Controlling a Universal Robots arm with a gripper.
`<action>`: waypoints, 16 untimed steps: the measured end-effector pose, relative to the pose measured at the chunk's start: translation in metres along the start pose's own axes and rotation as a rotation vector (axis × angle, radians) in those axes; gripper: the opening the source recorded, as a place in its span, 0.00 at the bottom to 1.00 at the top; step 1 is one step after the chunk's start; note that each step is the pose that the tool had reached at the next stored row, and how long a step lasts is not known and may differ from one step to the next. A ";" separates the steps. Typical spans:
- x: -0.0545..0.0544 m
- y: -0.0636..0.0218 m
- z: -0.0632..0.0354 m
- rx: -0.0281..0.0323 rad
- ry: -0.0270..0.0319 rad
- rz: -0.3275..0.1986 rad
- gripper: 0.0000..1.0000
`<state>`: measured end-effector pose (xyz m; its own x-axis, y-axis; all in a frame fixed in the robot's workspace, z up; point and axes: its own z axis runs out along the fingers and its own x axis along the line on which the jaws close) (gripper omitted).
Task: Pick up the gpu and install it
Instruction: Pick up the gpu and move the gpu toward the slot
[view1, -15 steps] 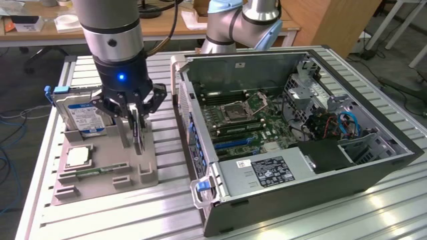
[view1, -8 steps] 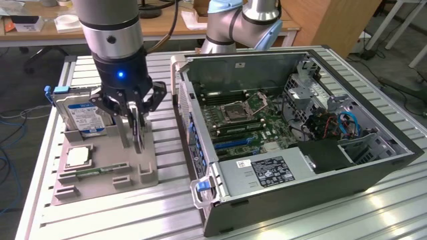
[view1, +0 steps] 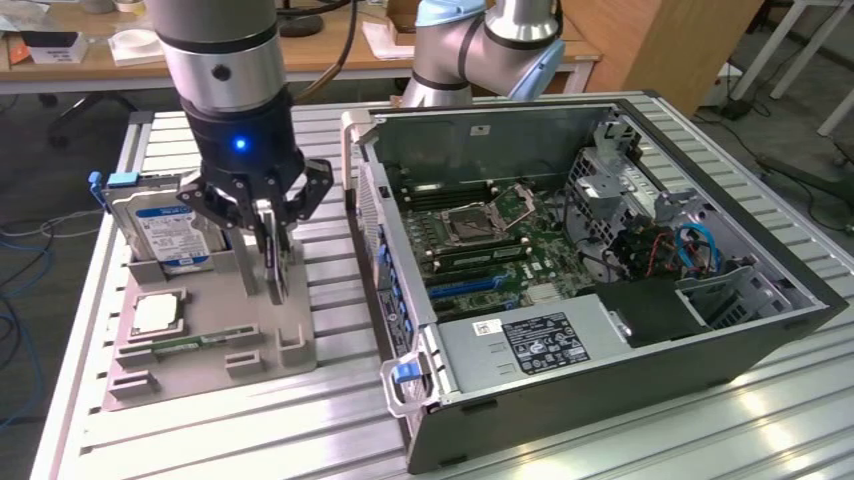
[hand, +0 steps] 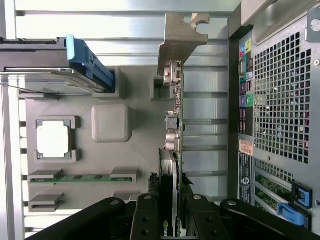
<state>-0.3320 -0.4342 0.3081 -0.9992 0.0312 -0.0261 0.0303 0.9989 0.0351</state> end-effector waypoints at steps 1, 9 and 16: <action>0.000 0.0000 -0.0003 0.0000 0.0000 0.000 0.26; 0.000 0.0001 -0.0039 0.0000 0.0000 0.000 0.26; 0.000 0.0002 -0.0073 -0.0001 -0.0001 0.000 0.26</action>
<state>-0.3320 -0.4342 0.3154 -0.9992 0.0311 -0.0262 0.0302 0.9989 0.0352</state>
